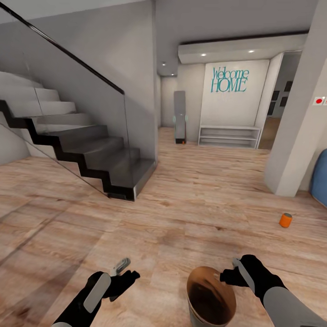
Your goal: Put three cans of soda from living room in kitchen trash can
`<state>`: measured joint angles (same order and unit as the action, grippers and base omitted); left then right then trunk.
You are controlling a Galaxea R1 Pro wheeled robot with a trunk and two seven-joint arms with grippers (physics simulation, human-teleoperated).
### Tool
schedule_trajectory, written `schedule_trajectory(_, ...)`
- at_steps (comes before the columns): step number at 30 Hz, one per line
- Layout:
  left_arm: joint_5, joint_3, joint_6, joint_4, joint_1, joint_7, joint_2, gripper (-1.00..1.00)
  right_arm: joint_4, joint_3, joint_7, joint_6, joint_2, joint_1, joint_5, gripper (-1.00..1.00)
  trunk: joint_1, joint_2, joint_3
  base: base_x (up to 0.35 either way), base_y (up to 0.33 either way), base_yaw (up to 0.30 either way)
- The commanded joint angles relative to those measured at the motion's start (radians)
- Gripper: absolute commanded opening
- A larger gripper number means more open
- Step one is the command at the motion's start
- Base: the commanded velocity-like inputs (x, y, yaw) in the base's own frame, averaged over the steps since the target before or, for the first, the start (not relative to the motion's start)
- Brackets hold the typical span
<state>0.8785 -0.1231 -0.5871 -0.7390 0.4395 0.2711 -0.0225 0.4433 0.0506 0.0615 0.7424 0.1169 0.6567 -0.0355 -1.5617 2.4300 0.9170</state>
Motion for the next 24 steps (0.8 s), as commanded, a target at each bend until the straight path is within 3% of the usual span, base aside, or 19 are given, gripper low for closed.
schedule_trajectory(1,0.003,0.004,0.002,0.0,0.0,0.001,-0.001,1.0,0.0,0.0,0.0,0.0,0.0,0.0,0.0,1.0,0.0,0.0,0.0,0.065,0.0,0.0)
schedule_trajectory(8,0.018,0.047,0.008,-0.016,0.002,0.002,-0.01,1.0,0.0,0.0,0.0,0.0,0.004,0.001,-0.001,1.0,-0.019,0.035,0.016,0.021,0.0,0.0)
schedule_trajectory(13,0.017,0.051,0.009,-0.018,0.003,0.008,-0.01,1.0,0.0,0.0,0.001,0.0,0.006,0.001,-0.001,1.0,-0.038,0.07,0.031,0.003,0.0,0.0)
schedule_trajectory(24,0.012,0.05,0.007,-0.017,0.005,0.009,-0.005,1.0,0.001,0.0,0.0,0.0,0.006,0.001,-0.001,1.0,-0.043,0.073,0.074,0.0,0.0,0.0)
